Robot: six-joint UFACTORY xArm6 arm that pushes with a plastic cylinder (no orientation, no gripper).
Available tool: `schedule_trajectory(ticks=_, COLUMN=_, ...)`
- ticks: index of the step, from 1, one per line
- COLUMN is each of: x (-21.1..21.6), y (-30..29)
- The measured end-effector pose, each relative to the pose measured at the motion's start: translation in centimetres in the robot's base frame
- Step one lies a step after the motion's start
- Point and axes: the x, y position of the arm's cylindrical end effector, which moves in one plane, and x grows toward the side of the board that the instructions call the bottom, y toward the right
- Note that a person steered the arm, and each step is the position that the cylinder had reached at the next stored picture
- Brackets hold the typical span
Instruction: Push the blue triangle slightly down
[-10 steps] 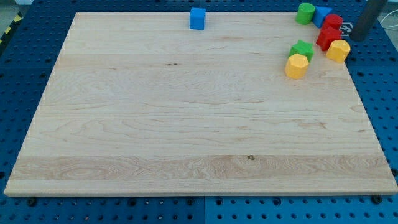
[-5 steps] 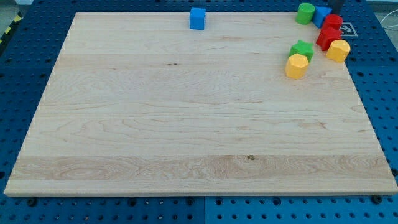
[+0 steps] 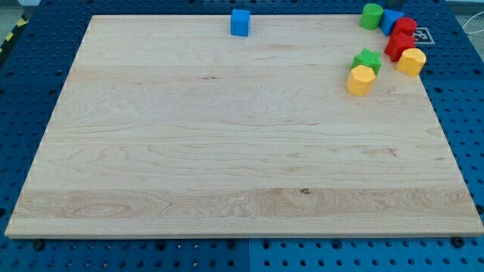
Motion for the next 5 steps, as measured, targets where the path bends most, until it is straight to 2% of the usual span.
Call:
schedule_trajectory(ticks=3, x=2.3, y=0.1)
schedule_trajectory(ticks=5, x=0.4, y=2.9)
